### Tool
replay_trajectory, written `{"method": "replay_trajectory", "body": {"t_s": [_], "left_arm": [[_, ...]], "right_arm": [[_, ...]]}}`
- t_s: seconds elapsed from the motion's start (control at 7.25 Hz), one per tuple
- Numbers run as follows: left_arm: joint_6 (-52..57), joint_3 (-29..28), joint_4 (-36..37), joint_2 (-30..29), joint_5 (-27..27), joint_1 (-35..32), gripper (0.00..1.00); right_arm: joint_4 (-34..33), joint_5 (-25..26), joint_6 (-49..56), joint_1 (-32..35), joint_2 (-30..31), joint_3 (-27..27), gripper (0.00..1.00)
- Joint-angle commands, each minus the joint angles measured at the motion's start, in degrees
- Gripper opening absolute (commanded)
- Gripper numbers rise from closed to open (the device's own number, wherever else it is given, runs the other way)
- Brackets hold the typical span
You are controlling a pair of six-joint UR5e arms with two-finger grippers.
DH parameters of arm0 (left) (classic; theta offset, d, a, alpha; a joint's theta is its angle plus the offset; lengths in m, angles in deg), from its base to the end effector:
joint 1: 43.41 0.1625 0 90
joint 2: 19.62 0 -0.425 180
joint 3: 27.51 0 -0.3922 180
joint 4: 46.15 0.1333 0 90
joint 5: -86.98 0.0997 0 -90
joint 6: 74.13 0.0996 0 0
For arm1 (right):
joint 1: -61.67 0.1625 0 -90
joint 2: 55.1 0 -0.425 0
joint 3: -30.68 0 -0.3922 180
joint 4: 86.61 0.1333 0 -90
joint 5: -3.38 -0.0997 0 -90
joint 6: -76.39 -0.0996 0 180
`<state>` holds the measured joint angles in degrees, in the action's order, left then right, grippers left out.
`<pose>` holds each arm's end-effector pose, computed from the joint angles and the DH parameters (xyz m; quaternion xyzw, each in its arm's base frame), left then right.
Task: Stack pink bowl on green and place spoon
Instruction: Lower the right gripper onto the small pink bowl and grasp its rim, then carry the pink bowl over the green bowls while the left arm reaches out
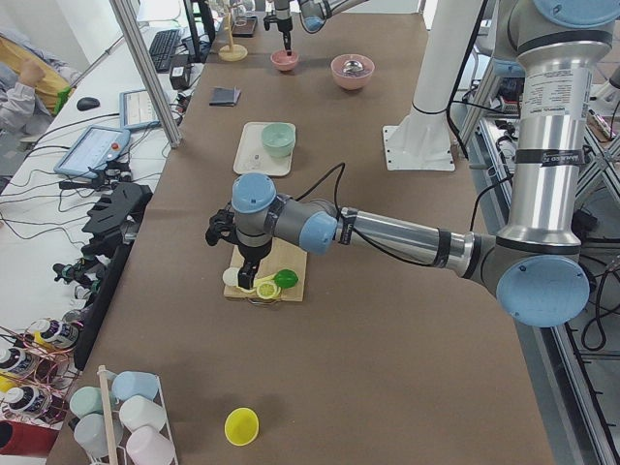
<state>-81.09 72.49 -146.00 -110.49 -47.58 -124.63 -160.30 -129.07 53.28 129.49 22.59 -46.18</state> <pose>0.0152 -0.5137 0.5446 0.1138 0.3922 0.0826 0.9091 -0.1647 -0.5791 0.6276 -0.0223 -0.3794 -0.0413 0.9240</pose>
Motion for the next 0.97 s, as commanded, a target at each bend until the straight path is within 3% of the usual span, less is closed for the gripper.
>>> {"method": "replay_trajectory", "body": {"t_s": [0.0,0.14,0.28,0.55,0.83], "left_arm": [[-0.9,-0.1,0.1,-0.4,-0.1,0.0,0.98],[-7.6,-0.1,0.1,-2.2,-0.2,2.5,0.98],[-14.8,-0.1,-0.1,-4.0,-0.1,6.7,0.98],[-24.0,-0.6,0.0,-8.0,0.0,11.7,0.98],[-25.9,-1.9,-0.1,-9.8,0.0,13.5,0.98]], "right_arm": [[0.3,-0.9,-0.1,0.8,-0.5,-1.7,0.0],[-0.3,-1.1,-1.0,0.6,-1.2,-5.3,0.0],[-0.2,-1.6,-10.5,-0.1,-4.4,-7.5,0.0],[-0.2,0.2,-34.6,-10.1,-13.1,-13.2,0.0],[-2.7,8.4,-46.4,-19.2,-20.0,-18.3,0.0]]}}
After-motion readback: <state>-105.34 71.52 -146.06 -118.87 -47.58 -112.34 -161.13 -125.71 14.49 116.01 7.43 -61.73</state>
